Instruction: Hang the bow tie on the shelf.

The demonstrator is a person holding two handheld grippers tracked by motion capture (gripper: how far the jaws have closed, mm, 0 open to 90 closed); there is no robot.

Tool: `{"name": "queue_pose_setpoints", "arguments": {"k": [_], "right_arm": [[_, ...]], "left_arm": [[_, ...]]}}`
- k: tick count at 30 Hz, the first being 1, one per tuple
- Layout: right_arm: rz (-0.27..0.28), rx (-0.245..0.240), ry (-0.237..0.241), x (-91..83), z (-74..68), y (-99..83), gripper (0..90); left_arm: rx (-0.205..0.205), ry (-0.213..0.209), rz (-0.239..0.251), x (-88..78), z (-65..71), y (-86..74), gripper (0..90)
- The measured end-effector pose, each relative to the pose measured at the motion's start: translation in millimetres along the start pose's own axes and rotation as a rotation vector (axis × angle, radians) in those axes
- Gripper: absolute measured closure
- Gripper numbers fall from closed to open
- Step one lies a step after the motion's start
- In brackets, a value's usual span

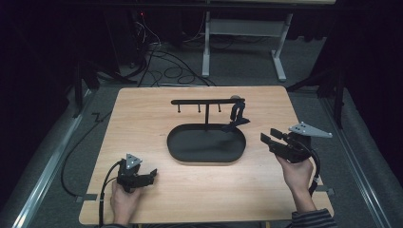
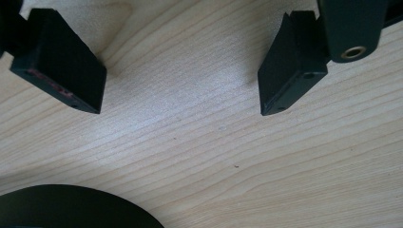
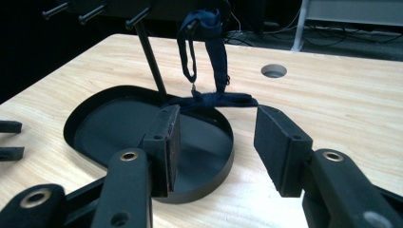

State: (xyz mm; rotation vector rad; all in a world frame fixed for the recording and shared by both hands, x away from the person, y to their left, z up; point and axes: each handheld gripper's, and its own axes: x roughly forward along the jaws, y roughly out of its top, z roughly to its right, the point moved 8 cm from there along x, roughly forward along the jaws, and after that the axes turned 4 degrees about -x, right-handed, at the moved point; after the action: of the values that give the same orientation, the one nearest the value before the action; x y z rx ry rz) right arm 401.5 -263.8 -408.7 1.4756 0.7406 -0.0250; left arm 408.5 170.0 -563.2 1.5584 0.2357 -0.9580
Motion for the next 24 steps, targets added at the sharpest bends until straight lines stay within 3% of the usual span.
{"name": "queue_pose_setpoints", "arguments": {"k": [24], "right_arm": [[0.004,0.063,0.01,-10.8,9.6,-36.4,53.2]], "left_arm": [[0.0,0.0,0.0,0.0,0.0,0.0,17.0]]}}
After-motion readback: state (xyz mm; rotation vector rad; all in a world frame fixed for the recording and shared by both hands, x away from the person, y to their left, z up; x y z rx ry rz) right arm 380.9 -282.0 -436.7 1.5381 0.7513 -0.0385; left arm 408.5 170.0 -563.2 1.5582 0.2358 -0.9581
